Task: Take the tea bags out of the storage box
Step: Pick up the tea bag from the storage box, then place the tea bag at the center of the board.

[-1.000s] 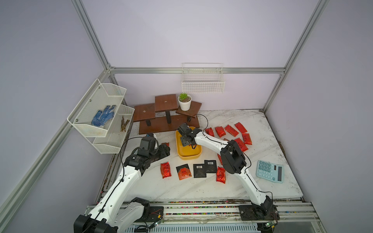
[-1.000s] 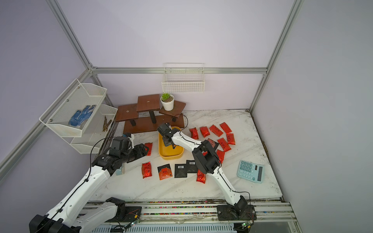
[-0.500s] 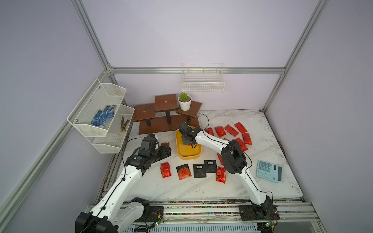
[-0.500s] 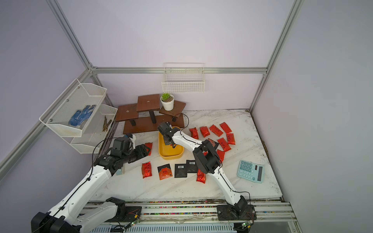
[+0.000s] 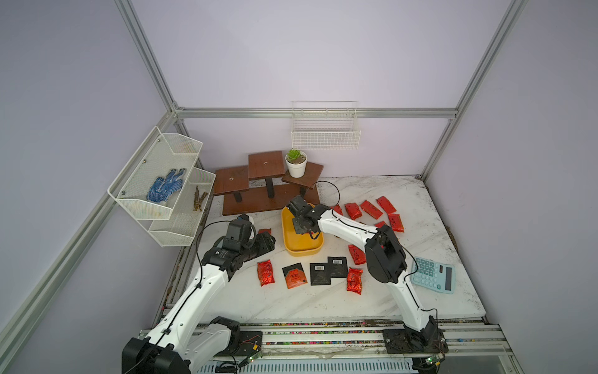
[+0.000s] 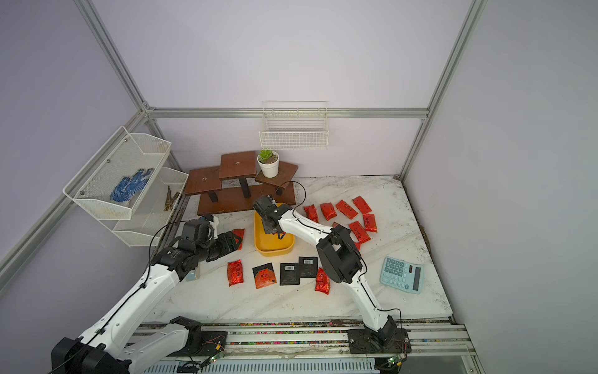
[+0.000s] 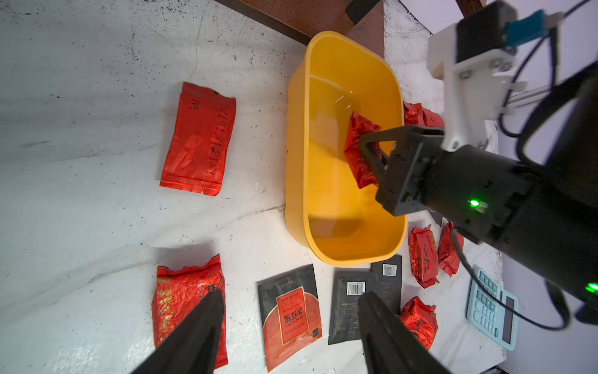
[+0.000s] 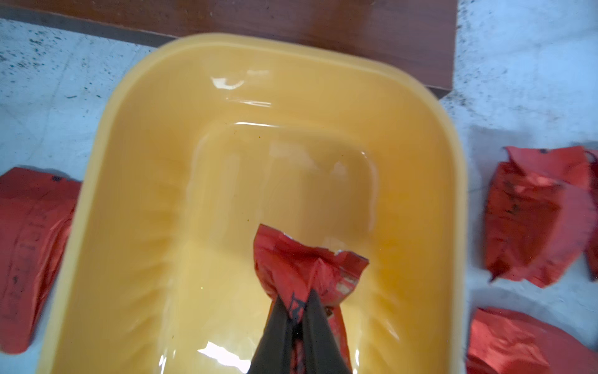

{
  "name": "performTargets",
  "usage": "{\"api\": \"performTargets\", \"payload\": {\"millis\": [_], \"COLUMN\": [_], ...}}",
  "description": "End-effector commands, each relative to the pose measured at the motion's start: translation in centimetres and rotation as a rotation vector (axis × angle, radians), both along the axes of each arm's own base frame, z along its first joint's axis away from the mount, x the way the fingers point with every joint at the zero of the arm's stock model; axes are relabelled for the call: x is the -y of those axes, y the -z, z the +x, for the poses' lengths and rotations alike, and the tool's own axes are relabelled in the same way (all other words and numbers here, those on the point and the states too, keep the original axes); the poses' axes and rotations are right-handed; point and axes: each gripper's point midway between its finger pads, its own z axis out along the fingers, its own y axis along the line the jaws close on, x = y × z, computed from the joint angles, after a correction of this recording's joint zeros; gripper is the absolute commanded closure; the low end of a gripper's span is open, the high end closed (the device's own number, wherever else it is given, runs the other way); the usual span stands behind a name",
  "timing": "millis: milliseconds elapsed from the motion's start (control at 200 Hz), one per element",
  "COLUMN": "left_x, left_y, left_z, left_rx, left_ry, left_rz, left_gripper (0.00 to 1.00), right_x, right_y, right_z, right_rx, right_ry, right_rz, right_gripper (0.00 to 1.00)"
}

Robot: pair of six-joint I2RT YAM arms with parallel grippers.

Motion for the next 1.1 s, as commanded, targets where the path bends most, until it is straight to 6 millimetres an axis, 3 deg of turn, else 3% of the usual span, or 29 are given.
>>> {"api": "performTargets", "payload": {"millis": [0,135,325,545,725,930,1095], "left_x": [0.7,1.2,3.1,5.5,6.6,7.7,8.3], "left_y": [-2.2,-2.2,-2.2,-1.8,-1.6,-1.4,-1.5], "left_z": [1.0,1.3,1.7,2.0,2.1,2.2,2.1], "left_rx": [0.054,0.046,0.042,0.047,0.044,0.038,0.036], "left_ry": [0.016,0.026,0.068,0.107,0.131,0.157,0.174], "left_rz": [-0.029,-0.038,-0.033,-0.055,-0.066,-0.082,-0.087], "left_gripper": [0.31,0.32,0.32,0.32,0.32,0.32,0.32], "right_x": [0.8,3.7,9.0,16.3,20.5,23.0,23.8], "right_y": [-6.5,-10.1,-11.3,-7.3,-3.0,1.9,4.7], "right_z": [-0.2,-1.6,-4.7,-10.6,-15.7,-19.9,-21.5], "right_rx": [0.122,0.192,0.228,0.165,0.066,-0.046,-0.095], "right_ry": [0.016,0.050,0.101,0.196,0.265,0.335,0.383], "right_rz": [0.074,0.064,0.024,-0.007,0.006,0.034,0.062], "right_gripper": [0.97,0.97,0.97,0.97,0.97,0.97,0.97]}}
